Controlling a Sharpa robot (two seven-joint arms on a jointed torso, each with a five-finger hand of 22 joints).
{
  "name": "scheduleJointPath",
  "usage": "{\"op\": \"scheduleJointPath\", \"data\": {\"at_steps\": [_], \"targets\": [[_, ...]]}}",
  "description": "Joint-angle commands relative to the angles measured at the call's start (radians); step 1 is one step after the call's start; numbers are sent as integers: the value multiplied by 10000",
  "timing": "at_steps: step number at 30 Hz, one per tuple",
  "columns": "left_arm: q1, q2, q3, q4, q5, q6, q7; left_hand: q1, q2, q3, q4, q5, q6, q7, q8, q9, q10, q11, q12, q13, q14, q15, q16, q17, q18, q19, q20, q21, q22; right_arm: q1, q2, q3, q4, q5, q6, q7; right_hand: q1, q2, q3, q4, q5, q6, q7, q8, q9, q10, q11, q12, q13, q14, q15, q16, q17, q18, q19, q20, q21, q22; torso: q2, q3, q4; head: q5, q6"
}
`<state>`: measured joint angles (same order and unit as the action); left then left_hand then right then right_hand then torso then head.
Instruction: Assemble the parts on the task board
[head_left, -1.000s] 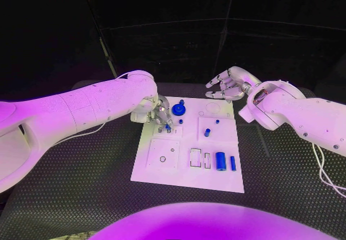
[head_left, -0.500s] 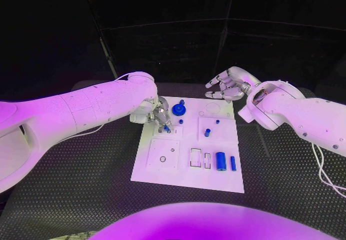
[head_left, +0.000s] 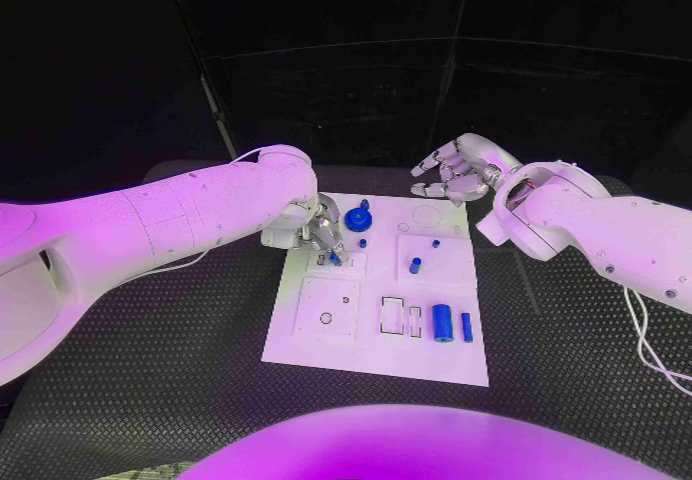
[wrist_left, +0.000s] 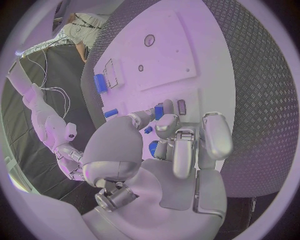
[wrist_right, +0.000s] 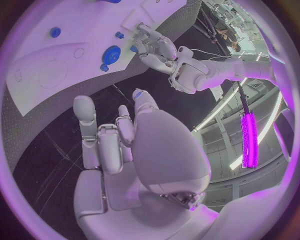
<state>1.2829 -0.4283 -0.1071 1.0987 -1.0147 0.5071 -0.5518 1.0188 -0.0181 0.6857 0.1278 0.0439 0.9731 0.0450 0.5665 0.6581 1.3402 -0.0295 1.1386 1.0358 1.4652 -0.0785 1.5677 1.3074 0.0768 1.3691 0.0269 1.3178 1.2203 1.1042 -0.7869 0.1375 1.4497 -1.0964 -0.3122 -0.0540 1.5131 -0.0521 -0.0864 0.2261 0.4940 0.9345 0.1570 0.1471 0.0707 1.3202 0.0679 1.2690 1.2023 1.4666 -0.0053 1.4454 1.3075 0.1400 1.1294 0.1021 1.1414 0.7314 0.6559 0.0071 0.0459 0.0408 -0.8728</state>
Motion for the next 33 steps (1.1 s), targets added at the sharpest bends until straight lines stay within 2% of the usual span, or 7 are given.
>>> {"op": "scheduleJointPath", "data": {"at_steps": [1, 16, 33], "targets": [[-35, -13, -22, 34, -90, -11, -79, 112, 211, 687, -754, 34, 196, -123, 25, -9, 4, -58, -27, -14, 1055, -72, 31, 2634, 58, -26, -3, -7, 6, 17, 10, 7, 9, -8, 58, 63, 126, 4, 42, -43, 31, 24, -15, 62, -13, -62, -21, -54, -8, 523, -47, -37, 188, 119, -23, -37, -35, -9, 2, 9, 0, 2, 2], [-63, -7, -21, 121, -95, -382, -58, 104, 230, 684, -751, 34, 195, -124, 32, -3, 1, -58, -35, -26, 1055, -72, 31, 2634, 57, -23, -4, -5, 11, 17, 30, 6, -5, -8, 68, 75, 126, 4, 42, -43, 31, 24, -15, 62, -13, -62, -21, -54, -8, 523, -47, -37, 188, 119, -23, -37, -35, -9, 1, 9, 3, 0, 2], [-77, 33, -21, 38, -126, -238, -75, 100, 234, 678, -761, 34, 188, -126, 37, 4, 0, -60, -39, -33, 1055, -73, 31, 2634, 53, -14, -5, 4, 27, 16, 37, 6, -13, -8, 130, 60, 129, 6, 50, -41, 41, 24, -14, 65, -13, -60, -21, -50, -5, 520, -46, -46, 173, 124, -39, -37, -53, -41, 2, 0, 8, -7, 2]]}}
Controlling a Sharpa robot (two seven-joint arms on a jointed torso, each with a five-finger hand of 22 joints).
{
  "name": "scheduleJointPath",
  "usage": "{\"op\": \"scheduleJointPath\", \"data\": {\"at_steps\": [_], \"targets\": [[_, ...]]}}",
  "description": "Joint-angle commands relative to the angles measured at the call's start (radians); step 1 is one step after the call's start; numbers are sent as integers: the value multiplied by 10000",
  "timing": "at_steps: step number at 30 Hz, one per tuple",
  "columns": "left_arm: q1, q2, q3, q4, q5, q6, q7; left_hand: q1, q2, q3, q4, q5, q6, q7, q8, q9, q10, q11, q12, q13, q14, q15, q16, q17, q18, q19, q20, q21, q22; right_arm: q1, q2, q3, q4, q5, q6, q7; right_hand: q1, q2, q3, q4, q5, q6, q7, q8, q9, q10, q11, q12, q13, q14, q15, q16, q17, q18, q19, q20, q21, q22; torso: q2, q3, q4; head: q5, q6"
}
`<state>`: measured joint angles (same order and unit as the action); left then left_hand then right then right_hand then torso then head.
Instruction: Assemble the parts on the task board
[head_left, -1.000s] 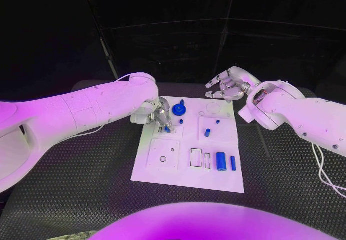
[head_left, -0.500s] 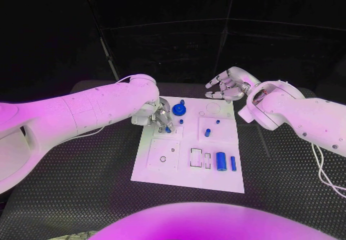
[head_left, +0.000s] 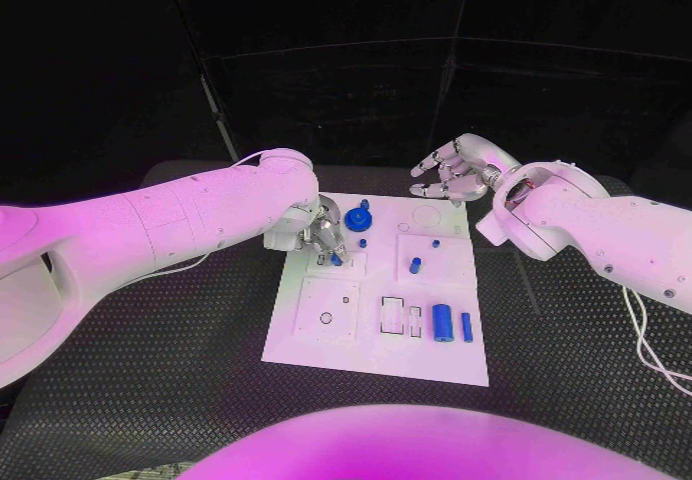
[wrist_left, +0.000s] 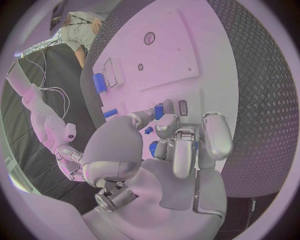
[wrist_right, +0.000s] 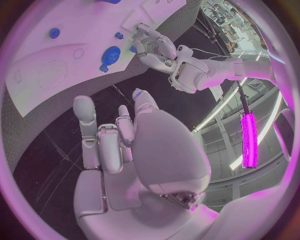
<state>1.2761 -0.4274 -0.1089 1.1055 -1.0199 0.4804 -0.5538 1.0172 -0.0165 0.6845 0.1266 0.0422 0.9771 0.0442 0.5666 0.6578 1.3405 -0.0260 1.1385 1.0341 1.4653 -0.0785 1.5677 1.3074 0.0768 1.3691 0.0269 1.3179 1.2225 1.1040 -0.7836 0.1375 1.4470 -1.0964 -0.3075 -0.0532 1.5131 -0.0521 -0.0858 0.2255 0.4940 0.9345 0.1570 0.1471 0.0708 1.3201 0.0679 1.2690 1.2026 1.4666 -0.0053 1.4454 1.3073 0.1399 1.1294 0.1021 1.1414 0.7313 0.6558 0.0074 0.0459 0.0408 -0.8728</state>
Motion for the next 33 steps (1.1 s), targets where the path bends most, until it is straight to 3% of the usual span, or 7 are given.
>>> {"op": "scheduleJointPath", "data": {"at_steps": [1, 16, 33], "targets": [[-9, 27, -3, -37, -75, 51, -57, 116, 218, 691, -748, 51, 148, -118, 35, 6, -3, -95, -39, -16, 1055, -73, 31, 2634, 53, -14, -5, 4, 4, 18, 5, 7, 14, -8, 87, 50, 129, 6, 44, -35, 42, 24, -13, 65, -14, -59, -20, -49, -8, 520, -46, -47, 174, 125, -40, -37, -54, -42, 6, -4, 4, -5, 2], [-10, 76, -4, -103, -81, 157, -68, -99, 53, 374, -798, 49, 167, -133, 120, 79, 63, -102, 59, 81, 1055, -73, 31, 2634, 42, 14, -10, 16, 53, 18, -19, 7, 25, -8, 101, 36, 129, 5, 45, -34, 43, 25, -13, 66, -14, -69, -20, -60, -21, 519, -46, -50, 170, 126, -43, -37, -58, -48, 6, 2, -1, -7, 2], [-10, 66, -4, -157, -81, 84, -65, -921, -150, -597, -282, 49, 274, -165, 132, 72, 94, -119, 68, 60, 1055, -83, 31, 2634, 28, 69, -22, 39, 137, 19, -36, 7, 26, -8, 82, 37, 121, -1, 44, -30, 42, 23, -12, 66, -15, -83, -18, -76, -41, 515, -45, -61, 151, 131, -59, -37, -76, -79, 0, -7, 4, 7, 2]]}}
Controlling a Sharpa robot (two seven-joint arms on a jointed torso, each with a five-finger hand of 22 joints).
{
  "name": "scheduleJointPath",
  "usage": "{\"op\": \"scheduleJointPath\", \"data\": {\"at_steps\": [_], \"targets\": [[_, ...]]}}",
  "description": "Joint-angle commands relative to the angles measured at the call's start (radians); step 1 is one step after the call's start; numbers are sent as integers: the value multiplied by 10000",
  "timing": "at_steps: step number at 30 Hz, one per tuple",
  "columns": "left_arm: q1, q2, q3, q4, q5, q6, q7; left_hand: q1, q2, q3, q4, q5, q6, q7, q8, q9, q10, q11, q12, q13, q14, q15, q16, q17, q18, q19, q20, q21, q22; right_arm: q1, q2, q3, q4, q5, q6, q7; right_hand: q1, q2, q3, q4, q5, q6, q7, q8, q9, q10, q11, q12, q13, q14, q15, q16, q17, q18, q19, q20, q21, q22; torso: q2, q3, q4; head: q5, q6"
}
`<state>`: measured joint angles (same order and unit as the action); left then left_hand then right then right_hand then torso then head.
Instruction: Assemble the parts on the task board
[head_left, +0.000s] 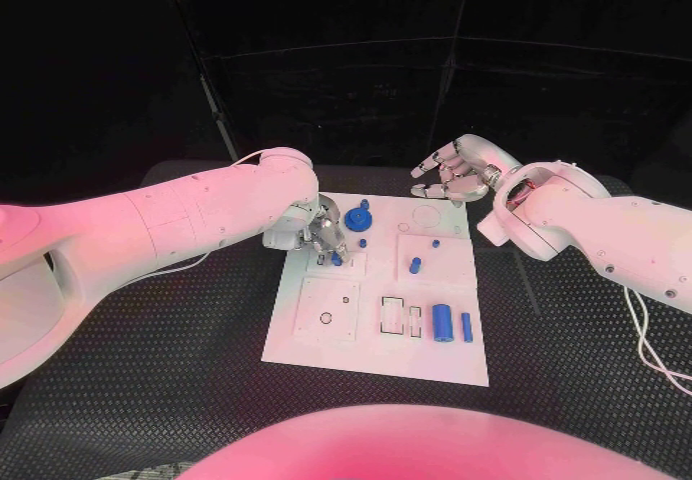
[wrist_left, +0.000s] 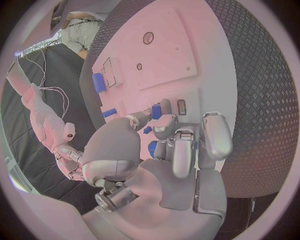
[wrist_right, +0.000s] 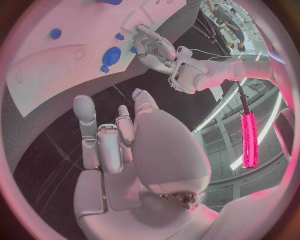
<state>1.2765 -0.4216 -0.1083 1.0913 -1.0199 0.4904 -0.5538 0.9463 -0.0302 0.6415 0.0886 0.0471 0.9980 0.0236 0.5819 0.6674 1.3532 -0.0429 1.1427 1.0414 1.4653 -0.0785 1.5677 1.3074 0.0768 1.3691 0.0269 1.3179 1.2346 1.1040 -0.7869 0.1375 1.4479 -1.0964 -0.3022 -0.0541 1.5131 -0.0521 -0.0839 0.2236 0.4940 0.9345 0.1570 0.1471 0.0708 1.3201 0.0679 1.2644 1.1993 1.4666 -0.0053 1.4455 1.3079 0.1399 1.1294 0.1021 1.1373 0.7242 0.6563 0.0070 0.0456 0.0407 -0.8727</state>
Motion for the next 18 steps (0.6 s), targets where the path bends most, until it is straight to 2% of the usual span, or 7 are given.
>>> {"op": "scheduleJointPath", "data": {"at_steps": [1, 18], "targets": [[-15, 7, -10, -16, -82, -18, -64, -279, -24, -255, 151, -2, 78, 38, -21, -26, -30, 50, 26, -16, 1055, -83, 31, 2634, 26, 73, -22, 40, 22, 19, -2, 7, 16, -8, 30, 47, 121, -1, 24, -10, 42, 23, -12, 66, -15, -83, -18, -30, -8, 515, -45, -61, 145, 131, -59, -37, -35, -8, -6, -3, 5, 11, 1], [-15, 6, -10, -49, -82, 12, -63, -469, -80, -826, 337, -1, 152, 11, -38, -54, 7, 26, 57, 6, 1055, -99, 31, 2634, 11, 121, -33, 73, 101, 18, 4, 7, 12, -8, 27, 60, 112, -10, 21, -5, 39, 14, -9, 63, -17, -90, -16, -36, -17, 509, -43, -76, 120, 136, -77, -36, -55, -41, -2, 3, 1, 30, 1]]}}
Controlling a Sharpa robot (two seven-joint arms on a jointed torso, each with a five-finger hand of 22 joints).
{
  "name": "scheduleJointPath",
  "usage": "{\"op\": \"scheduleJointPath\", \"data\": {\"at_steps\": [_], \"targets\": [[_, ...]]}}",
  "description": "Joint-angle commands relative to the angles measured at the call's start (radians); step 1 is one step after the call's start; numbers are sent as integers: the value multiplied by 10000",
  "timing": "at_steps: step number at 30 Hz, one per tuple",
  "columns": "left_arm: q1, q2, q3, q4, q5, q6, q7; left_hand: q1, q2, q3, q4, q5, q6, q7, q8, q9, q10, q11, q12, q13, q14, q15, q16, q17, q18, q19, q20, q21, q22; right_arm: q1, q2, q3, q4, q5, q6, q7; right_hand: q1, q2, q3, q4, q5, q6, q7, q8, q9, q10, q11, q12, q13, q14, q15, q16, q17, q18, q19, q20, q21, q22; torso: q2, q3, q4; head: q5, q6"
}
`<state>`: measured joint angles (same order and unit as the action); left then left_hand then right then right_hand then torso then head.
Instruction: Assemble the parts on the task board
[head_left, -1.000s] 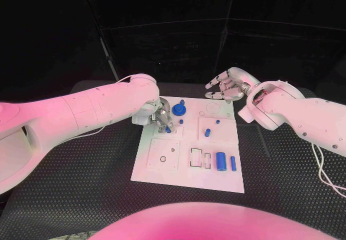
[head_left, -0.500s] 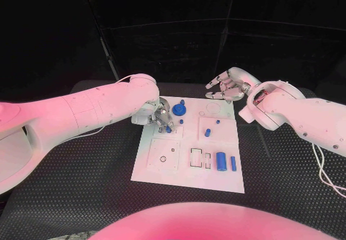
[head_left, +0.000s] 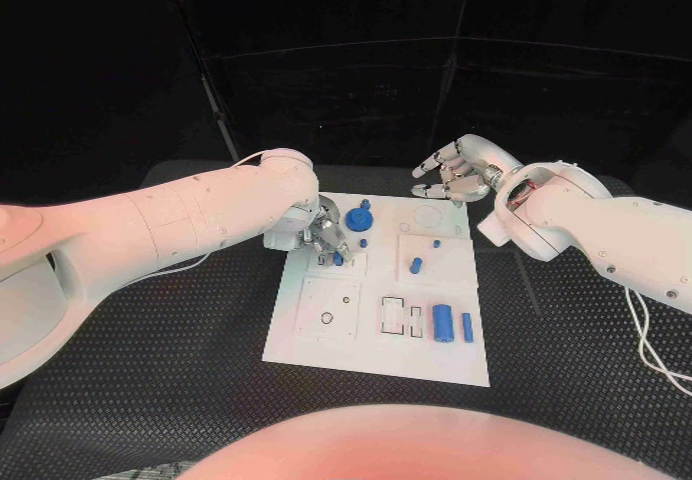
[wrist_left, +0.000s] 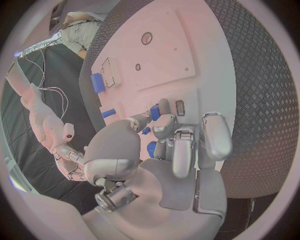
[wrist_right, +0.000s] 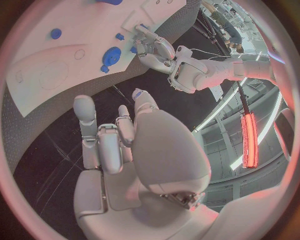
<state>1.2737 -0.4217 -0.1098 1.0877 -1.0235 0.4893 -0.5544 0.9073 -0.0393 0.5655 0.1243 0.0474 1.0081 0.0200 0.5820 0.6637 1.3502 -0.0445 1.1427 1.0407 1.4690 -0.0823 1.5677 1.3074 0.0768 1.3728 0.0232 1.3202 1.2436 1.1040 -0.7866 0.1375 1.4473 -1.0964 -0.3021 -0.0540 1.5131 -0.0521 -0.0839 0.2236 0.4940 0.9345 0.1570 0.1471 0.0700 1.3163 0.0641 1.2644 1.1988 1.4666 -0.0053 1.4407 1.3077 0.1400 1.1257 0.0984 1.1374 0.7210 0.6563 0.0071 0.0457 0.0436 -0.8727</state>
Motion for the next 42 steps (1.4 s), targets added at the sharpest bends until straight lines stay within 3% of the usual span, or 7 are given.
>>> {"op": "scheduleJointPath", "data": {"at_steps": [1, 13, 22, 32, 34, 37, 42], "targets": [[13, 6, 5, -15, -45, 27, -57, -83, 9, -83, -16, -4, 54, 45, -39, -18, 39, 41, 63, 19, 1018, -61, 31, 2634, 10, 86, 4, 53, 16, 18, -1, 7, 17, -8, 25, 59, 112, -10, 21, -5, 39, 14, -9, 63, -9, -52, 22, -37, -11, 509, -43, -29, 122, 136, -40, 1, -55, -9, -2, 2, 0, -1, 1], [7, -17, 5, 17, -45, 51, -55, -325, -207, -715, 225, -4, 118, 38, -44, -37, 72, 40, 95, 46, 1018, -65, 31, 2634, 4, 108, -4, 60, 55, 18, 11, 7, -3, -8, 19, 72, 106, -15, 19, 0, 36, 11, -8, 63, -10, -56, 23, -40, -16, 507, -42, -32, 117, 137, -44, 1, -60, -14, -3, 0, -2, 2, 1], [-7, -134, 12, 181, -47, -204, -42, -725, -487, -1906, 842, -3, 169, 5, -58, -62, 96, 12, 119, 59, 1018, -90, 31, 2634, -5, 146, -20, 72, 117, 17, 31, 6, -43, -8, 17, 86, 73, -29, 7, 18, 9, 0, -4, 60, -12, -61, 28, -44, -24, 504, -38, -42, 106, 139, -57, 3, -77, -38, -6, -4, 3, -7, 1], [-11, -281, 47, 356, -50, -474, -29, -452, -327, -2768, 1247, -1, 177, -8, -66, -77, 96, -3, 115, 41, 1018, -105, 31, 2634, 0, 151, -42, 40, 127, 15, 54, 6, -92, -8, 11, 103, 73, -29, 7, 18, 9, 0, -4, 60, -12, -61, 28, -44, -24, 504, -38, -42, 106, 139, -57, 3, -77, -38, -3, -5, 0, -9, 1], [-12, -346, 169, 439, -76, -531, -28, -377, -302, -2839, 1261, 0, 160, -4, -75, -81, 70, -1, 76, -7, 1018, -107, 31, 2634, 11, 127, -43, 3, 87, 15, 52, 6, -110, -8, 9, 107, 73, -29, 7, 18, 9, 0, -4, 60, -12, -61, 28, -44, -24, 504, -38, -42, 106, 139, -57, 3, -77, -38, -6, -9, 6, -22, 1], [-12, -478, 520, 607, -155, -602, -24, -239, -268, -2979, 1287, 1, 90, 17, -109, -92, -31, 12, -75, -190, 1018, -106, 31, 2634, 29, 86, -44, -63, 18, 14, 48, 6, -144, -8, 3, 113, 56, -35, 1, 28, -5, -9, -3, 57, -14, -60, 31, -41, -22, 503, -36, -45, 103, 141, -64, 5, -85, -50, -13, -6, 13, -43, 1], [55, -895, 1295, 999, -275, -756, -1, 275, -192, -3262, 1245, 2, -495, 247, -528, -287, -754, 184, -1107, -1374, 1018, -2, 31, 2634, 110, -161, 17, -419, -368, 14, 34, 5, -210, -8, -3, 112, 56, -35, 1, 28, -5, -9, -3, 57, -14, -60, 31, -41, -22, 503, -36, -45, 103, 141, -64, 5, -85, -50, -13, 2, 12, -87, 1]]}}
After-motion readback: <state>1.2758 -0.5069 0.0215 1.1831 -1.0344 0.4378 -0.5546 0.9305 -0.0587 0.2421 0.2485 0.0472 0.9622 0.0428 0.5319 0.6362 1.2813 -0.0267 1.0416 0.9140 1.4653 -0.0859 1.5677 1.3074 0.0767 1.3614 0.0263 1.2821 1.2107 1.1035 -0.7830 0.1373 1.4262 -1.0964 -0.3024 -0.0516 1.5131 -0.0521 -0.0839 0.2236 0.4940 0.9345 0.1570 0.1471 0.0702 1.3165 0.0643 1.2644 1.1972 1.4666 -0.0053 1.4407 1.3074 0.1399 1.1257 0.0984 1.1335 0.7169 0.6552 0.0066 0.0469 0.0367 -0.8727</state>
